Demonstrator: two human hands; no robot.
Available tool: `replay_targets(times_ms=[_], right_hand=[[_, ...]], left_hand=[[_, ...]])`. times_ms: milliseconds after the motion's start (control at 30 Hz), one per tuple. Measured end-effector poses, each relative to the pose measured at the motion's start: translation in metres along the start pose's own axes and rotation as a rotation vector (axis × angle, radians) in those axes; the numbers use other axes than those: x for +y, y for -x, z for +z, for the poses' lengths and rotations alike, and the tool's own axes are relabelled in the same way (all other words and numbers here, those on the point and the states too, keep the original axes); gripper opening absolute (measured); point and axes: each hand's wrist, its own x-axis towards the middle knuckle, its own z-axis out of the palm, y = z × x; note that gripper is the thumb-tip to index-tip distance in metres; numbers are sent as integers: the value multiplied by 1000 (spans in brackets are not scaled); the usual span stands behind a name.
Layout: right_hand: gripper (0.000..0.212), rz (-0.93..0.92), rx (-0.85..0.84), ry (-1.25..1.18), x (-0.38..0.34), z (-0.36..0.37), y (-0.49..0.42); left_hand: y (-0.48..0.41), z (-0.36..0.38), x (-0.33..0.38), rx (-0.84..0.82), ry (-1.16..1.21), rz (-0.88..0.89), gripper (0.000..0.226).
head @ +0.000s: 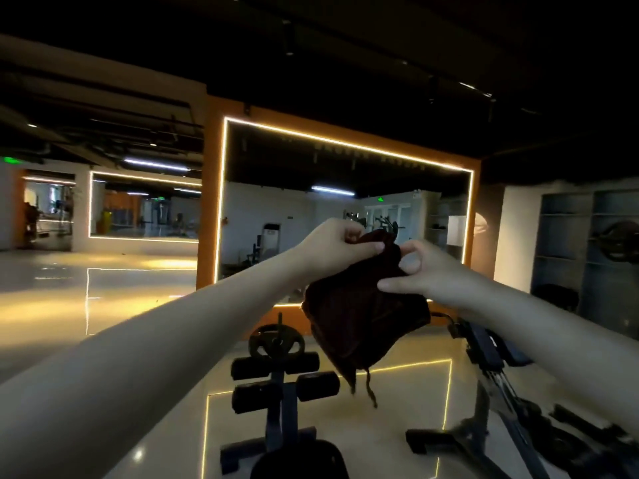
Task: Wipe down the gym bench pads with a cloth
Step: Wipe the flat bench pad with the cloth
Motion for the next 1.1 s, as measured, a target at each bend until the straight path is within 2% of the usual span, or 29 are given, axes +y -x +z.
replay_targets(times_ms=[133,200,300,333,433,467,567,667,833,967,1100], right_hand=[[28,-54,-31,-12,-40,3,-5],[21,-66,-45,30,-57,11,-8],[18,-80,-42,74,-82,29,-8],[18,-82,-46,90,-90,38,-11],[22,-101,-67,136,-109,61,-19],[23,-112,-85,155,-115,68,-22],[24,-140,-127,173,-130,91,-35],[23,-138,-150,105,-137,108,-48],[19,-176,-183,24,-141,122,-67],[12,-196,-186,82,-132,129,-86],[14,-214,-217,199,-114,133,-108]], left_hand=[[15,-47,-1,23,2,13,37],[27,-66,-9,24,14,-8,32],[49,-88,-25,-29,87,-48,16],[57,-96,-32,-52,120,-49,18],[76,-116,-52,-125,127,-7,45],[80,-122,-58,-146,99,11,44],[90,-141,-73,-164,13,22,18],[96,-164,-83,-134,-33,18,2],[99,-185,-94,-59,-47,-20,9],[89,-186,-107,-11,-100,-13,13],[71,-172,-129,56,-92,-26,11]])
